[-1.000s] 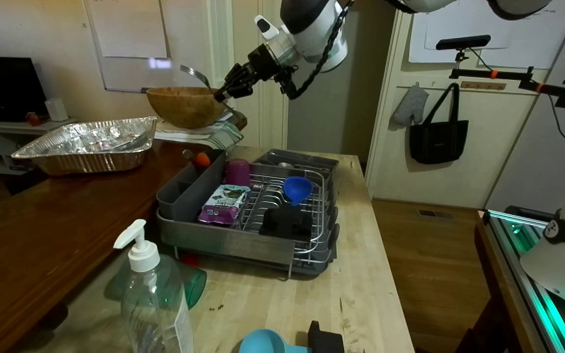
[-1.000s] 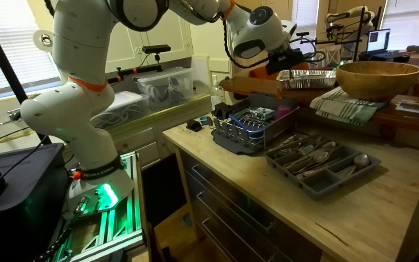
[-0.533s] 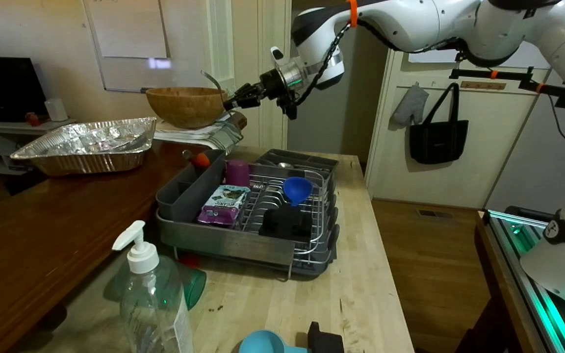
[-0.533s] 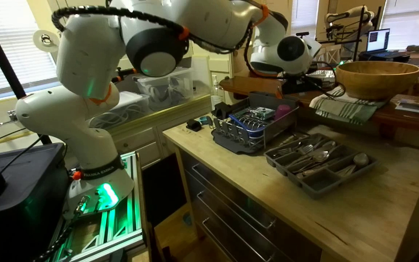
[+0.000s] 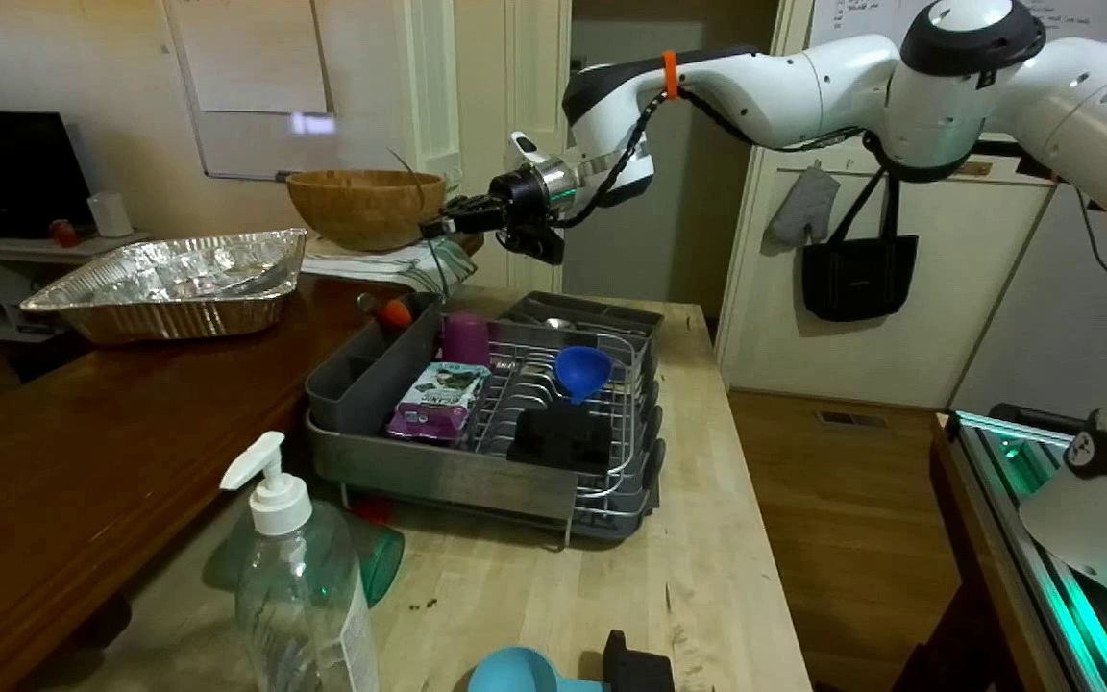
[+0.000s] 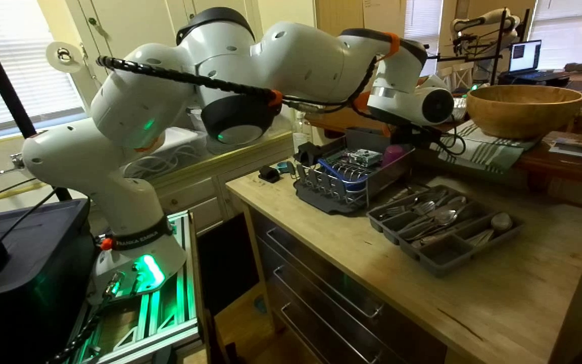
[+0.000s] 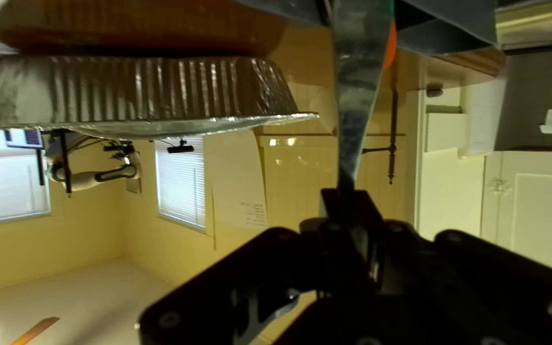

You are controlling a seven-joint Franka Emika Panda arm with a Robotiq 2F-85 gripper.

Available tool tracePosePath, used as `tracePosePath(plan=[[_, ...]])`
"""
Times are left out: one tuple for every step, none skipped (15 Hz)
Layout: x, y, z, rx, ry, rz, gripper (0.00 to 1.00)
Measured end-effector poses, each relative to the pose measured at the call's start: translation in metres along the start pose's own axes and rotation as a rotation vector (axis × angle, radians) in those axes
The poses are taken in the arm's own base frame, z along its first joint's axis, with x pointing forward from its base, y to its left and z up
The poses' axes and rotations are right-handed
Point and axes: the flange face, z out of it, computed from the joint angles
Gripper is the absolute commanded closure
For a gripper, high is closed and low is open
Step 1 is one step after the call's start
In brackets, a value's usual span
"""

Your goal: Remove the orange spoon, silver spoon and silver fork from the cutlery holder and place them on the dishrack.

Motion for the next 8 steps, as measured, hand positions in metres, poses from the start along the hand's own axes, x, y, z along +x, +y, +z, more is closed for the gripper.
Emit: tracePosePath(plan=[[0.005,0.001,0.004,0.031,0.011,-0.01,0.97],[0.01,0.002,0.008,0.054,0.018,-0.02,0.97],[0.013,0.004,0.012,0.071,0.02,-0.029,0.97],[0.015,0.006,0.016,0.081,0.019,-0.035,0.97],[0.015,0.008,0.019,0.089,0.013,-0.042,0.97],[0.014,0.011,0.021,0.093,0.003,-0.049,0.97],[0.013,0.014,0.024,0.097,-0.009,-0.058,0.97],[0.011,0.018,0.025,0.099,-0.023,-0.066,0.97]])
